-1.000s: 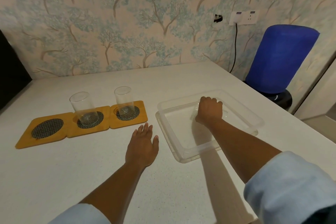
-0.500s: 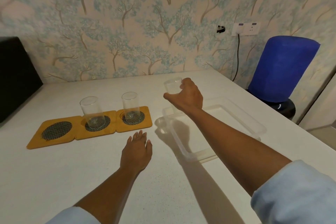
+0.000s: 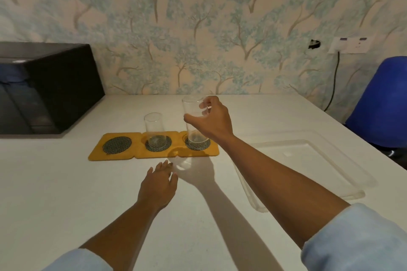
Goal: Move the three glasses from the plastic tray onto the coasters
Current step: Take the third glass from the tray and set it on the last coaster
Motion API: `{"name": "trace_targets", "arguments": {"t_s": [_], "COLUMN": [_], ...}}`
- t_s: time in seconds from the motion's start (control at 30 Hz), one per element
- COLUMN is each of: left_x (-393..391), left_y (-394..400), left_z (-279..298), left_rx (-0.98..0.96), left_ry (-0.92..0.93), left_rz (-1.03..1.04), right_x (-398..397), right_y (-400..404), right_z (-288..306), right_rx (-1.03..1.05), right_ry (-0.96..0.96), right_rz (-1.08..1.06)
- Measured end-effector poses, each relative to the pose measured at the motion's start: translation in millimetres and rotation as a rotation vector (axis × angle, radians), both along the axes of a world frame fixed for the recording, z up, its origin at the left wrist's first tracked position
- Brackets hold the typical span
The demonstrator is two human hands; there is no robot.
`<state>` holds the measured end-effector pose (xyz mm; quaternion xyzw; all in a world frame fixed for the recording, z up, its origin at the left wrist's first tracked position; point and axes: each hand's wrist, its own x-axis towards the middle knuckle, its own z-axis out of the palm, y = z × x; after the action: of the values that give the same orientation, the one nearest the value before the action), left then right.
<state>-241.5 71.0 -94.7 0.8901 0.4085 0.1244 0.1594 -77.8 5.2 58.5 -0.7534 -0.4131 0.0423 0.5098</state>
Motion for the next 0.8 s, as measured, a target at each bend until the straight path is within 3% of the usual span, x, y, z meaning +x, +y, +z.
{"name": "trace_targets", "arguments": {"t_s": [0.4, 0.8], "left_x": [-67.3, -75.5], "left_y": [42.0, 59.7], "left_z": [5.5, -5.0], "left_rx": [-0.036, 0.053], "left_ry": [0.021, 0.052], "left_rz": [0.168, 0.120], "right_x": [-66.1, -111.2], "right_y": [76.0, 152.4], "right_z": [-12.5, -37.9], "right_rx": [0.035, -0.007], "right_ry": [0.163, 0.196], "right_rz": [0.211, 0.314]}}
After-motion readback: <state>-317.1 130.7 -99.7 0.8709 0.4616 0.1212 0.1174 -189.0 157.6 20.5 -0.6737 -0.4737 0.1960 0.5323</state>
